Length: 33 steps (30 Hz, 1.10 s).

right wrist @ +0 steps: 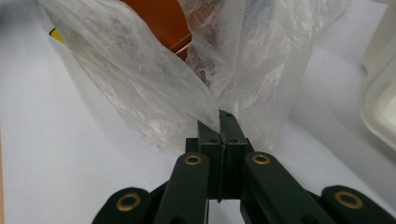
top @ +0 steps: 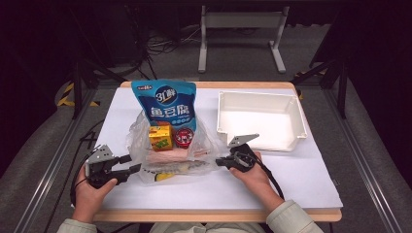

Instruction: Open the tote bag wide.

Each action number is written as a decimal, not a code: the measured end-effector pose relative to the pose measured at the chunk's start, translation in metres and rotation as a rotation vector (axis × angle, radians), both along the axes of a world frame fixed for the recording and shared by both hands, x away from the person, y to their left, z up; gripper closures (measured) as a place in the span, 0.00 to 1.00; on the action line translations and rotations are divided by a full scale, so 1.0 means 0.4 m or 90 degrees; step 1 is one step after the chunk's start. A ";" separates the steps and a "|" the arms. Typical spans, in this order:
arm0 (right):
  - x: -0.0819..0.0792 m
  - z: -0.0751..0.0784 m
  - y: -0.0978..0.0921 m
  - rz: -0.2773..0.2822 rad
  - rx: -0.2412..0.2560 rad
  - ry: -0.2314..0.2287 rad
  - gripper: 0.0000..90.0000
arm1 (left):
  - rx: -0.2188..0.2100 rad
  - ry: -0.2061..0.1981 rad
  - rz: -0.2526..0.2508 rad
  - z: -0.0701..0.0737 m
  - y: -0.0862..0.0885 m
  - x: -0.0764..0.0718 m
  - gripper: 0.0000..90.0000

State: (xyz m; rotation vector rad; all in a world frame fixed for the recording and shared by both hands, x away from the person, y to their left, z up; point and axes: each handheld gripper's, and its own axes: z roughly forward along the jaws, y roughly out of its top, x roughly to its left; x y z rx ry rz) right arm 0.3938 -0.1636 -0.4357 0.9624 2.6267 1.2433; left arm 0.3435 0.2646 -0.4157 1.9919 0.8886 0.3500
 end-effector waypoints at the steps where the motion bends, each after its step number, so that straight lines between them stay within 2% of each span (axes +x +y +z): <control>1: -0.001 0.001 0.001 0.001 0.001 -0.001 1.00 | -0.001 -0.007 0.003 0.005 -0.003 -0.002 0.49; 2: -0.001 0.002 0.001 0.001 0.001 -0.002 1.00 | -0.002 -0.022 0.010 0.012 -0.009 -0.005 0.48; 3: -0.002 0.003 0.002 0.002 0.002 -0.003 1.00 | -0.002 -0.022 0.010 0.012 -0.009 -0.005 0.50; 4: -0.003 0.005 0.003 0.003 0.003 -0.004 1.00 | 0.013 -0.033 0.016 0.019 -0.020 -0.005 0.55; 5: -0.003 0.005 0.003 0.003 0.003 -0.004 1.00 | 0.013 -0.033 0.016 0.019 -0.020 -0.005 0.59; 6: -0.004 0.007 0.004 0.002 0.005 -0.007 1.00 | 0.019 -0.035 0.019 0.017 -0.025 -0.002 0.59; 9: -0.009 0.013 0.007 0.008 0.010 -0.015 1.00 | 0.027 -0.002 0.003 0.004 -0.027 0.006 0.90; 10: -0.010 0.016 0.007 0.010 0.012 -0.017 1.00 | 0.023 0.012 -0.003 0.001 -0.025 0.007 0.98; 11: -0.011 0.018 0.007 0.011 0.015 -0.017 1.00 | 0.021 0.028 -0.007 -0.004 -0.022 0.008 1.00; 12: -0.012 0.020 0.006 0.014 0.020 -0.016 1.00 | 0.019 0.035 -0.010 -0.007 -0.020 0.009 1.00; 15: -0.013 0.022 0.005 0.022 0.031 -0.011 1.00 | 0.008 0.080 -0.019 -0.028 -0.007 0.013 1.00; 19: -0.012 0.023 0.008 0.027 0.035 -0.007 1.00 | 0.014 0.119 -0.017 -0.048 0.005 0.026 1.00; 26: 0.000 0.005 0.005 0.016 0.002 0.020 1.00 | 0.032 0.141 -0.026 -0.069 -0.008 0.042 1.00; 30: 0.013 -0.008 -0.005 -0.007 -0.025 0.036 1.00 | 0.027 0.141 -0.023 -0.072 -0.010 0.043 1.00; 33: 0.018 -0.011 -0.011 -0.025 -0.039 0.032 1.00 | 0.051 0.142 -0.011 -0.076 -0.008 0.047 1.00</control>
